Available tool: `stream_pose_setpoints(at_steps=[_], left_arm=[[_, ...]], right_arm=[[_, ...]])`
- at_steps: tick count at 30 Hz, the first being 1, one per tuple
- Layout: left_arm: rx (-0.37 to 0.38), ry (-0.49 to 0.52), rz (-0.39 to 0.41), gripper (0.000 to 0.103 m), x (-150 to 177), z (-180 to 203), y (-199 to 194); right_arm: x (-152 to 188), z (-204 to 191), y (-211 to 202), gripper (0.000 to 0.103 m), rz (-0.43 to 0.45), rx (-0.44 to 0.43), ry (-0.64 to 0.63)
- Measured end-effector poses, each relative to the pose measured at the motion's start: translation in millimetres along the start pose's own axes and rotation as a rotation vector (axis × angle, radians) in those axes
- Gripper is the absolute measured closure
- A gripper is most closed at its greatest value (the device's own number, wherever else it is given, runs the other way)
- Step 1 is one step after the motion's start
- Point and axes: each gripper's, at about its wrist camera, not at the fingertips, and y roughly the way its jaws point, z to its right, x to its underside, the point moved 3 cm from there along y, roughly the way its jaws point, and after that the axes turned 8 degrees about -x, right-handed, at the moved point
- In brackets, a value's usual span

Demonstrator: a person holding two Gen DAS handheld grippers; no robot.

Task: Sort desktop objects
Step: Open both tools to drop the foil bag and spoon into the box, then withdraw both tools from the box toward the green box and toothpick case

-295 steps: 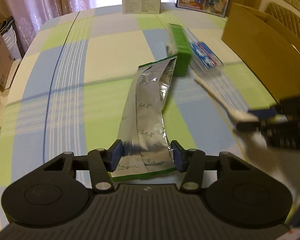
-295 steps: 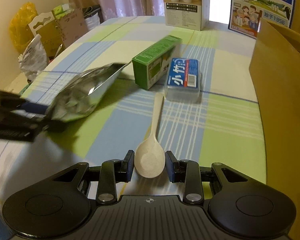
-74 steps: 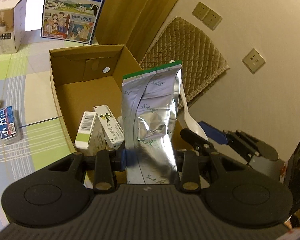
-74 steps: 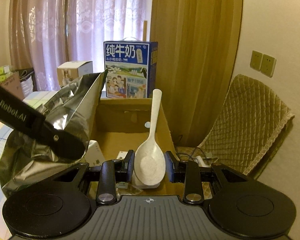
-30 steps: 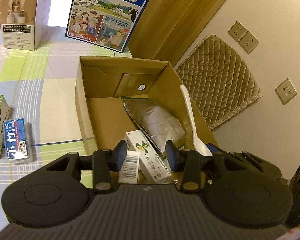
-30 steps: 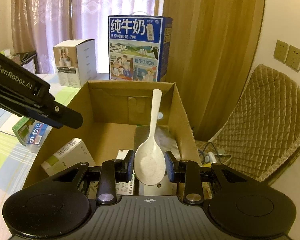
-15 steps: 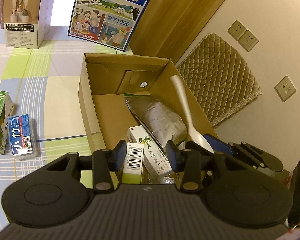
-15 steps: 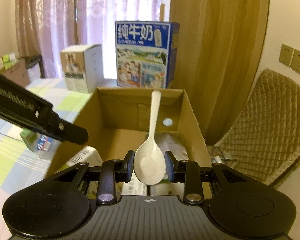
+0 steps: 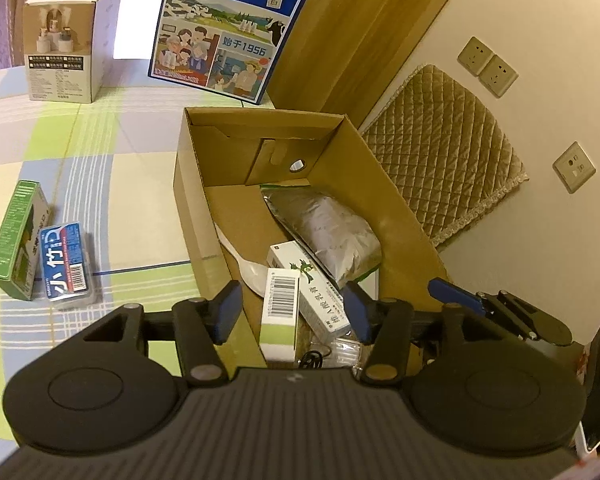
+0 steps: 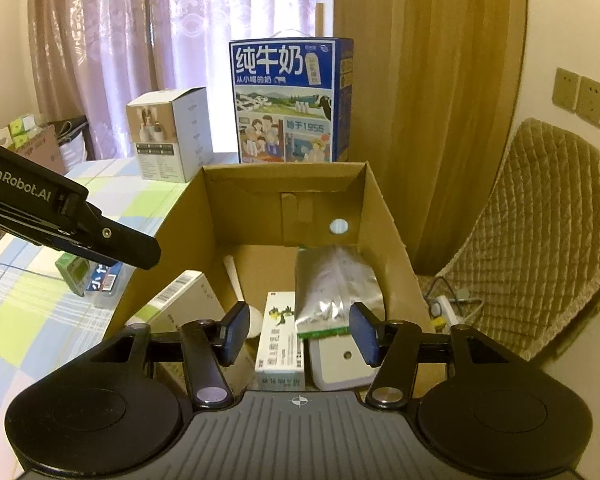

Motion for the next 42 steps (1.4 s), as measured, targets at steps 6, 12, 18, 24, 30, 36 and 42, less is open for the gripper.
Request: stream_pose_setpoints(at_steps=[6, 12, 18, 24, 30, 36, 42], left_arm=[[-0.012, 0.005, 0.012, 0.048, 9, 0, -18], [-0.022, 0.007, 0.025, 0.04, 20, 1, -38], [-0.026, 0.008, 0.053, 0.025, 35, 0, -62], [-0.04, -0.006, 0.083, 0.014, 57, -6, -82], [-0.04, -0.057, 0.14, 0.005, 85, -22, -108], [-0.095, -0.039, 0.208, 0.002, 112, -35, -136], [-0.138, -0.043, 0.224, 0.002, 136, -54, -158]], right_arm=[[4, -6, -15, 0.044, 0.002, 0.003, 0.006], [6, -13, -35, 0.032, 0.018, 0.012, 0.016], [6, -22, -56, 0.013, 0.012, 0.01, 0.022], [9, -37, -79, 0.002, 0.0, 0.004, 0.014], [20, -55, -97, 0.002, -0.031, 0.0, 0.028], [31, -72, -109, 0.002, -0.065, 0.001, 0.062], [40, -94, -119, 0.002, -0.08, -0.016, 0.074]])
